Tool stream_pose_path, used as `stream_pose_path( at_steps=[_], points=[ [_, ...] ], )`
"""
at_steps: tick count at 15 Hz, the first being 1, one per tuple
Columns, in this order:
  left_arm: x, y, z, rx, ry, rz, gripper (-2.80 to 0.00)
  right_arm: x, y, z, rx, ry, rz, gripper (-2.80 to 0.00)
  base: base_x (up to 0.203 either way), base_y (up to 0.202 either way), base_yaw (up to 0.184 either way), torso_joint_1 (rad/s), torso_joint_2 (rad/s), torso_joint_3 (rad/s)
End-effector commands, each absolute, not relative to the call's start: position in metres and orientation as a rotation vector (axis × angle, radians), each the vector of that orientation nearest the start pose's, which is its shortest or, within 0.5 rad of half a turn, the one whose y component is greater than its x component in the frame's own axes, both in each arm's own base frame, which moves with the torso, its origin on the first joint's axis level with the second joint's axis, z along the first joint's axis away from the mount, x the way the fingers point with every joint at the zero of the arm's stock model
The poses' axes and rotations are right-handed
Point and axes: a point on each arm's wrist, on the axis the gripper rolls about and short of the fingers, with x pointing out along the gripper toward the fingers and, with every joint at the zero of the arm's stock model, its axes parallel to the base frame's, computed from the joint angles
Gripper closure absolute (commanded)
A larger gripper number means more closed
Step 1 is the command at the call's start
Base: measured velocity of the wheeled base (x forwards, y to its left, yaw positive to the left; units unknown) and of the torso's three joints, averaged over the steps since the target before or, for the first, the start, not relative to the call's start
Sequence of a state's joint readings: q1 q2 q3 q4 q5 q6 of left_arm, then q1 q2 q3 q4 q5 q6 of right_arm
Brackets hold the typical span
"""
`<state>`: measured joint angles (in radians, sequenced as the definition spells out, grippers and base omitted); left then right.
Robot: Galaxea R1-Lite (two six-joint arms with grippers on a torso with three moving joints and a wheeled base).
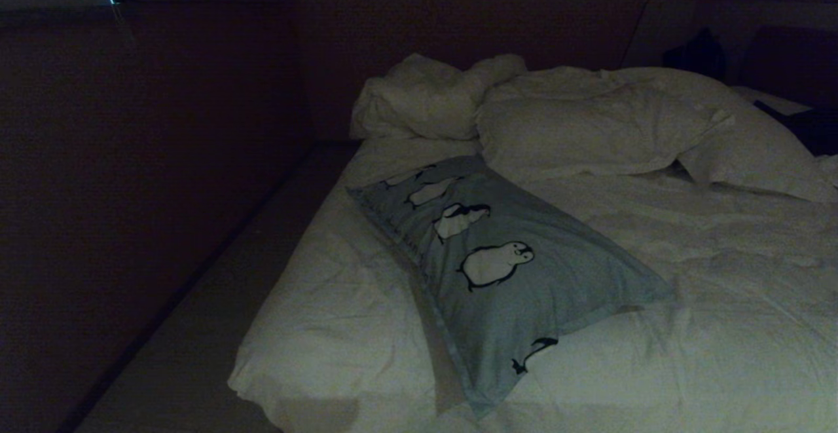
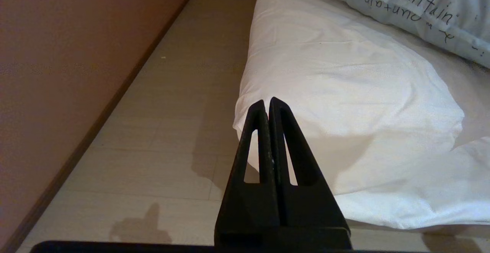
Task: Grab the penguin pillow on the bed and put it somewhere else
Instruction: Pick up the pillow
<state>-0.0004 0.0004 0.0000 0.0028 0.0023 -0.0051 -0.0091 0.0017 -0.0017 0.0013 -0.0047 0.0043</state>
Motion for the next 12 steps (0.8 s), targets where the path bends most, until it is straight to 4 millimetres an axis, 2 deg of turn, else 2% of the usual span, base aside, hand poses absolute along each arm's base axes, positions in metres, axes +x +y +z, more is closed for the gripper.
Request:
stream_pose_path(
  at_steps=[1,12],
  points=[
    [-0.0227,0.0001,0.0747,-0.005,0.005,0.003,0.0,-0.0227,0.0001,0.0758,0.005,0.003,-0.014,0.0,0.0,0.0,0.0,0.0,0.0,0.0],
    [-0.0227,0.0001,0.0747,-0.005,0.005,0.003,0.0,-0.0229,0.0001,0.0758,0.006,0.001,-0.015,0.0,0.0,0.0,0.0,0.0,0.0,0.0]
  ],
)
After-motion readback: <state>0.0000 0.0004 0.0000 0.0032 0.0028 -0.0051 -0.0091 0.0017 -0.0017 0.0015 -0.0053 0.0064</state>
